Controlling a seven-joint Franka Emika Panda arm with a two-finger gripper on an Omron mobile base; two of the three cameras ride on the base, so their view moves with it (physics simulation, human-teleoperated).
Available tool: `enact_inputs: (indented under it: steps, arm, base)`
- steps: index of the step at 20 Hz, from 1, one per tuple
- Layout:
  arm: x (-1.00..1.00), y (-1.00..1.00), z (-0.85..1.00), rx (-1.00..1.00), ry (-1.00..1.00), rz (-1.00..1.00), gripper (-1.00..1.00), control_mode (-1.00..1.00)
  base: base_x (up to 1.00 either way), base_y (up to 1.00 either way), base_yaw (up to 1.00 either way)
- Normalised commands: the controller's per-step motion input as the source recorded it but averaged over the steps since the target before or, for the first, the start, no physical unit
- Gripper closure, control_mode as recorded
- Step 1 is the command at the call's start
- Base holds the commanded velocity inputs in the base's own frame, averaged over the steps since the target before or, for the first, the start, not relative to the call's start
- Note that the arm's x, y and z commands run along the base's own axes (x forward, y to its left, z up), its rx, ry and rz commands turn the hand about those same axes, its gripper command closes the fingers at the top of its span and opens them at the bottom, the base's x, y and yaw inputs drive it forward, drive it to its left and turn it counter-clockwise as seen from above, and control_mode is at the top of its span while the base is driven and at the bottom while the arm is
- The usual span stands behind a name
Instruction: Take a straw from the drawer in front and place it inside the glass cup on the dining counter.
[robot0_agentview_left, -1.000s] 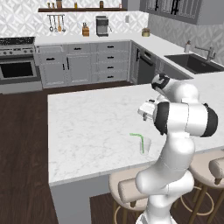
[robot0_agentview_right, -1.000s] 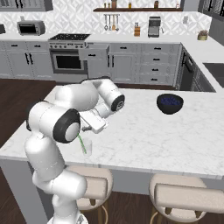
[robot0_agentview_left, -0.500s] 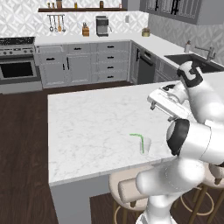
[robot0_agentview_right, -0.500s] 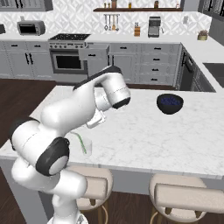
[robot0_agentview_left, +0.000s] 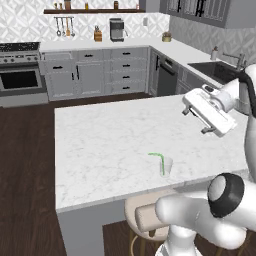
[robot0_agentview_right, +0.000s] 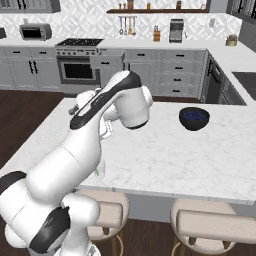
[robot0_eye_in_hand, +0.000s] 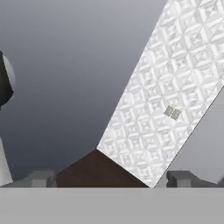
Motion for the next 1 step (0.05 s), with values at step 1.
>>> enact_inputs:
  steps: [1]
  arm:
    - [-0.48, 0.12, 0.42, -0.05, -0.13, -0.17, -1.00, -1.00]
  base:
    - [0.00, 0.00, 0.00]
